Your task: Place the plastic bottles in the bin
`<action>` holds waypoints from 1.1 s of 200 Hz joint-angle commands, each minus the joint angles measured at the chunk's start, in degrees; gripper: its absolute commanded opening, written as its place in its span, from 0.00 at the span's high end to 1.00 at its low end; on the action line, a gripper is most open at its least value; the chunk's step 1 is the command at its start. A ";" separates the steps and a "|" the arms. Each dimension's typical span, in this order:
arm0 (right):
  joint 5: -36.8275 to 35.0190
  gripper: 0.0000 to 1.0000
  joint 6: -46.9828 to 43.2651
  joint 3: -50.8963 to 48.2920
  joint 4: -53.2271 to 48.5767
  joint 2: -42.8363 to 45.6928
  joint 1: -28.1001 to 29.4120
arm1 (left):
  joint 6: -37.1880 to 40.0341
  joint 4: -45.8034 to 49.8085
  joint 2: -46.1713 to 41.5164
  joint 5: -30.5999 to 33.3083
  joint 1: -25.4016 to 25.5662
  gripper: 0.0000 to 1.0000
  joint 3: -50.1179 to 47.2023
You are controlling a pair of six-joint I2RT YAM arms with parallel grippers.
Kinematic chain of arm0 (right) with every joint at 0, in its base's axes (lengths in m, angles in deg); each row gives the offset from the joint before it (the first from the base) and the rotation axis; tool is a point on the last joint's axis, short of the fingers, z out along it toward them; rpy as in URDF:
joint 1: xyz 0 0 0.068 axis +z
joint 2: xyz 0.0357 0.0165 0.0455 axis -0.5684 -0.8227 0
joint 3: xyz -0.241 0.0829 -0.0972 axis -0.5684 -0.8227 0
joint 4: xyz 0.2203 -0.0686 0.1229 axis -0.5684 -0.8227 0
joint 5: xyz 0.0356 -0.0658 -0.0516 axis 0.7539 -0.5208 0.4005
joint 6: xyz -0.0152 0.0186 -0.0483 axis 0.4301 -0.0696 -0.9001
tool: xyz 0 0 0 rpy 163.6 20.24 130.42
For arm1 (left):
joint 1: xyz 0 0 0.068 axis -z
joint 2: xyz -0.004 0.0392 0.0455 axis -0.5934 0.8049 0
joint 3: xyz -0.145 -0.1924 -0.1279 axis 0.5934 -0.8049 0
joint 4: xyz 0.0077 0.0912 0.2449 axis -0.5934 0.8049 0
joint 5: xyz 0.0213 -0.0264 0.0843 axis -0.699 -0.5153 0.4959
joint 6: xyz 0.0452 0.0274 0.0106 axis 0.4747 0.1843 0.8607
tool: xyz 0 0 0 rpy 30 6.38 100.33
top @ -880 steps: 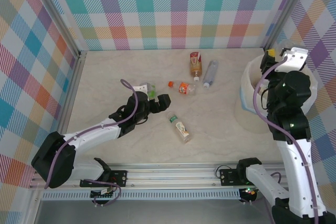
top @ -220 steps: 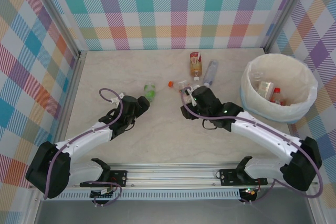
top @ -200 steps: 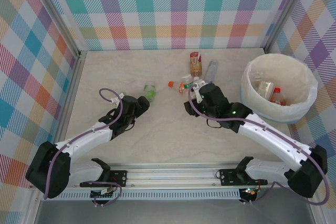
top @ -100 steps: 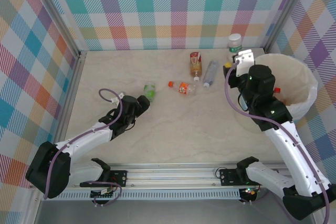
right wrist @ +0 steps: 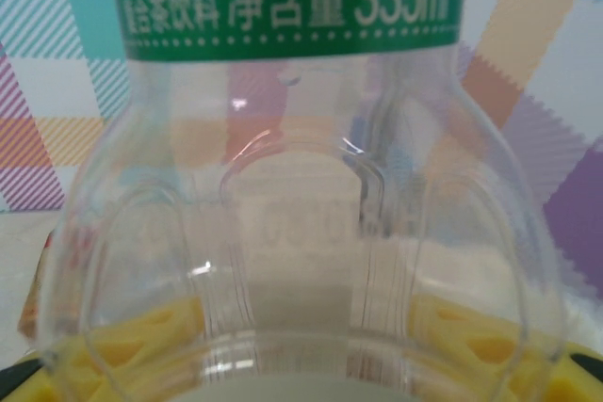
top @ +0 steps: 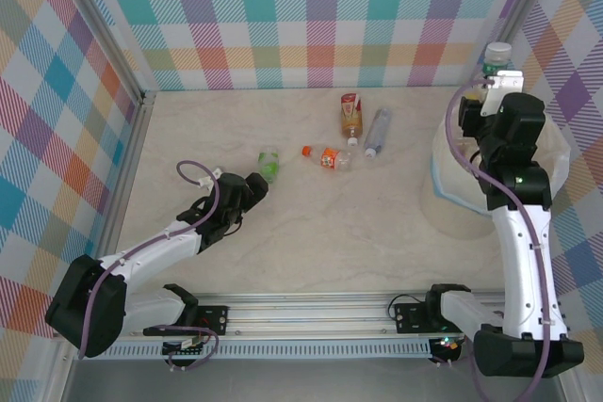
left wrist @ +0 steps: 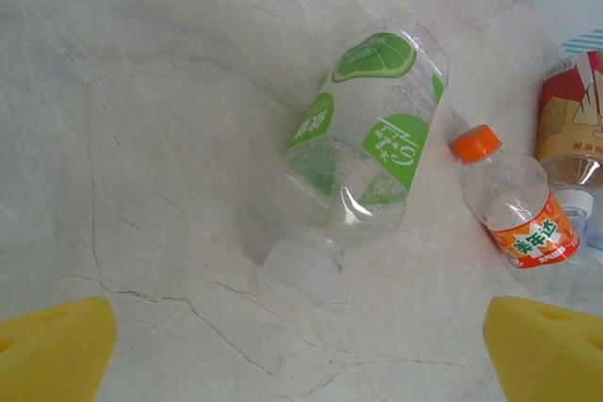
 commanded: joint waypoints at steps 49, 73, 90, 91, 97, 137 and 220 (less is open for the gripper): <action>-14.54 0.23 2.87 3.85 -12.61 -5.76 -6.21 | 0.29 -0.62 -0.70 -0.10 -1.61 0.00 -0.30; -13.80 0.06 3.35 5.68 -14.54 -5.34 -6.12 | 1.49 -0.78 -0.21 -0.28 -1.94 0.00 0.28; -9.29 0.03 4.12 5.87 -13.73 -3.12 -5.88 | 3.20 -0.84 0.32 -1.05 -2.58 0.00 1.20; -8.72 0.03 4.26 5.87 -13.65 -3.01 -5.86 | 3.41 -0.85 0.38 -1.16 -2.68 0.00 1.28; -6.07 0.02 4.86 5.95 -13.48 -2.18 -5.90 | 4.19 -0.82 0.67 -1.70 -2.97 0.00 1.65; 16.82 0.00 9.28 4.63 -9.69 1.79 -5.77 | 9.48 0.77 3.64 -5.58 -4.70 0.00 5.32; 33.64 0.00 12.23 3.58 -2.32 -2.39 10.32 | 15.80 3.09 15.67 -14.61 -5.32 0.00 13.33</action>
